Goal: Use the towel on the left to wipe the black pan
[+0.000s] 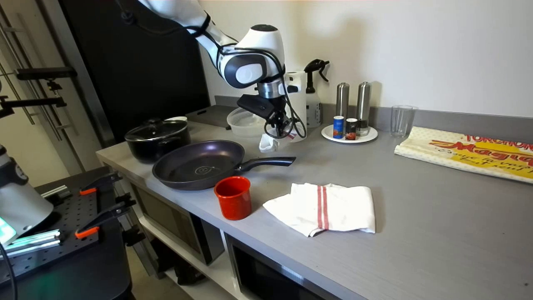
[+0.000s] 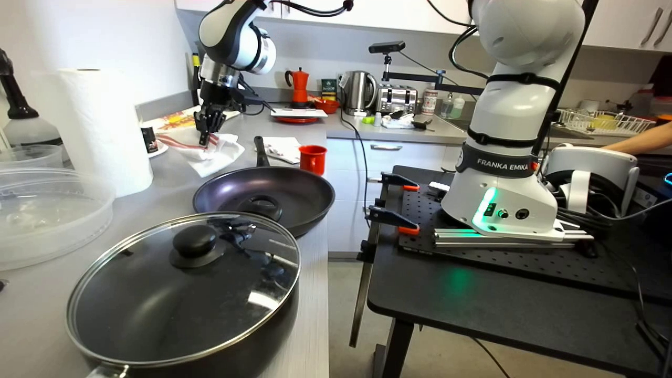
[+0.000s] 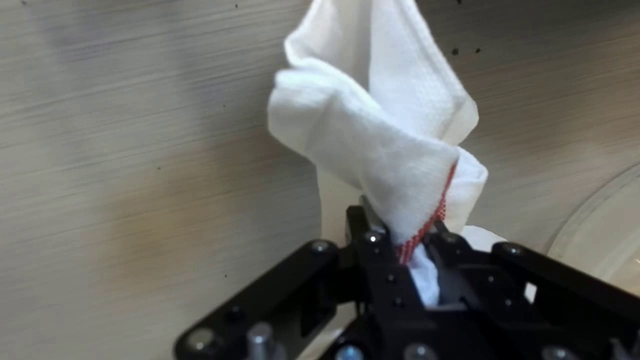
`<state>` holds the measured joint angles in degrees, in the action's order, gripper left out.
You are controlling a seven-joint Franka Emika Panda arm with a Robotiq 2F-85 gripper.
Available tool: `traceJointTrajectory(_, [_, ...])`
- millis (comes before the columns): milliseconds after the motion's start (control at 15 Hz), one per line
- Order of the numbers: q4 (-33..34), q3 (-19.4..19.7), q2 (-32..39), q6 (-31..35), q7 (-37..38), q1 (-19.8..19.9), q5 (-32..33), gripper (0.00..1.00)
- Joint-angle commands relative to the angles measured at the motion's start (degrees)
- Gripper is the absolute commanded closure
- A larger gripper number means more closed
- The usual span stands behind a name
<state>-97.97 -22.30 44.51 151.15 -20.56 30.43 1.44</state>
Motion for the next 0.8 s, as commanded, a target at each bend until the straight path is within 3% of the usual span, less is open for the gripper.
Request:
traceJointTrajectory(0, [11.46, 5.86, 6.53, -6.01, -1.35, -6.71, -4.74, 0.61])
traceJointTrajectory(133, [14.26, 8.43, 8.01, -7.26, -0.55, -8.93, -5.42, 0.53])
traceJointTrajectory(333, [14.79, 10.15, 8.17, -6.94, -1.26, -10.09, -6.12, 0.3])
traceJointTrajectory(600, [9.15, 9.39, 5.11, -3.2, -4.0, -9.1, -6.55, 0.02])
traceJointTrajectory(733, [4.77, 9.04, 2.56, -1.01, -5.71, -8.52, -6.47, 0.0])
